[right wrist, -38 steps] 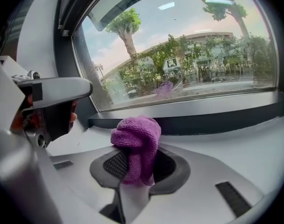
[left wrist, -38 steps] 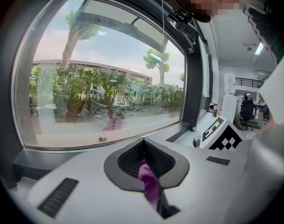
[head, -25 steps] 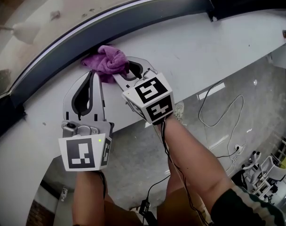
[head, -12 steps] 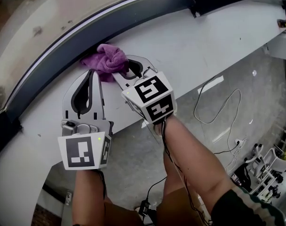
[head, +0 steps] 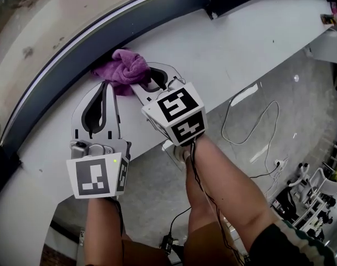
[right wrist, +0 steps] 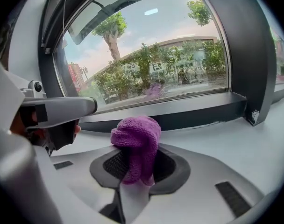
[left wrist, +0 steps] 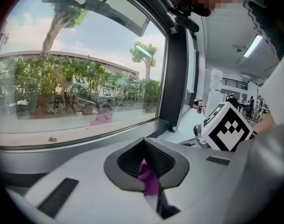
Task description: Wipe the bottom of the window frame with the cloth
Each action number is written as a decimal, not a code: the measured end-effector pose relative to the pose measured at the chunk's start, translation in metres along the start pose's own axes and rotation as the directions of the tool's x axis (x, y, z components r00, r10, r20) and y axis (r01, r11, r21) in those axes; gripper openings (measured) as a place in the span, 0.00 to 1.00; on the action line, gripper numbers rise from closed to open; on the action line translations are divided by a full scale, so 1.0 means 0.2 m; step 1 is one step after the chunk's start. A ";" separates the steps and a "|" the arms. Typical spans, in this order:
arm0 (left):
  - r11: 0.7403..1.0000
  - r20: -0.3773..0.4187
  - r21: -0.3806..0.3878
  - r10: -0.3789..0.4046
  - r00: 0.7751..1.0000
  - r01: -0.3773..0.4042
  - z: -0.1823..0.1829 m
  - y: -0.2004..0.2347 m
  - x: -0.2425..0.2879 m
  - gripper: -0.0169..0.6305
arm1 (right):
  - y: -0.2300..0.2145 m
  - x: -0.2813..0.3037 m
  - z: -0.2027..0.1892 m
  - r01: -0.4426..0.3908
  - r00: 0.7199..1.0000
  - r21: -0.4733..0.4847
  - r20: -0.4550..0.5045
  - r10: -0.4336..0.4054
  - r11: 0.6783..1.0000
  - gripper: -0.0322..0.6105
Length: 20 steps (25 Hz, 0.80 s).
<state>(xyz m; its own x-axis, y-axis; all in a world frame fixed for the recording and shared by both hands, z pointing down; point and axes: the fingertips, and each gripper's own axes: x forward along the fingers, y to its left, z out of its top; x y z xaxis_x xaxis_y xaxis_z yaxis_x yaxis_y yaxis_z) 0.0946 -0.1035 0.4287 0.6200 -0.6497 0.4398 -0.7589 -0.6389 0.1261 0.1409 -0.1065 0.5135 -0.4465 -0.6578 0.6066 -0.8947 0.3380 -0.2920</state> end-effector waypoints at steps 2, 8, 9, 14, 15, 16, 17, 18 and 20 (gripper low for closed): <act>1.000 0.001 0.004 -0.007 1.000 0.007 0.01 -0.03 0.03 0.04 | -0.03 -0.02 -0.01 0.003 1.000 -0.001 -0.002 -0.003 1.000 0.23; 0.999 -0.008 0.007 -0.039 0.999 0.039 0.02 -0.14 0.14 0.04 | -0.16 -0.08 -0.04 0.032 0.999 0.020 -0.006 -0.032 0.999 0.23; 0.999 -0.014 0.006 -0.044 0.999 0.044 0.02 -0.15 0.16 0.04 | -0.18 -0.09 -0.05 0.036 0.999 0.026 -0.007 -0.036 0.999 0.23; 0.998 -0.028 0.008 -0.059 0.998 0.060 0.03 -0.22 0.26 0.04 | -0.29 -0.15 -0.03 0.060 0.998 0.043 0.005 -0.060 0.997 0.23; 0.998 -0.029 0.010 -0.063 0.998 0.063 0.03 -0.24 0.28 0.04 | -0.31 -0.16 -0.03 0.066 0.998 0.044 0.010 -0.067 0.997 0.23; 0.998 -0.031 0.011 -0.066 0.997 0.067 0.03 -0.25 0.29 0.04 | -0.34 -0.16 -0.03 0.072 0.997 0.047 0.014 -0.073 0.996 0.23; 0.997 -0.033 0.012 -0.070 0.997 0.070 0.03 -0.27 0.31 0.04 | -0.36 -0.17 -0.04 0.077 0.997 0.051 0.016 -0.078 0.996 0.23; 0.997 -0.034 0.012 -0.074 0.997 0.074 0.02 -0.28 0.33 0.04 | -0.39 -0.18 -0.04 0.083 0.996 0.055 0.017 -0.084 0.995 0.23; 0.996 -0.036 0.014 -0.083 0.996 0.083 0.02 -0.31 0.37 0.04 | -0.44 -0.20 -0.05 0.099 0.995 0.058 0.020 -0.100 0.993 0.23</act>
<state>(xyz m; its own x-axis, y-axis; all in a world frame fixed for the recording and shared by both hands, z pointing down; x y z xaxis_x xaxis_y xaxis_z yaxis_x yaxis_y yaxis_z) 0.1886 -0.1134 0.4495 0.6729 -0.5793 0.4600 -0.7018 -0.6965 0.1496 0.2375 -0.1037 0.5232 -0.3548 -0.7015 0.6181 -0.9337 0.2316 -0.2732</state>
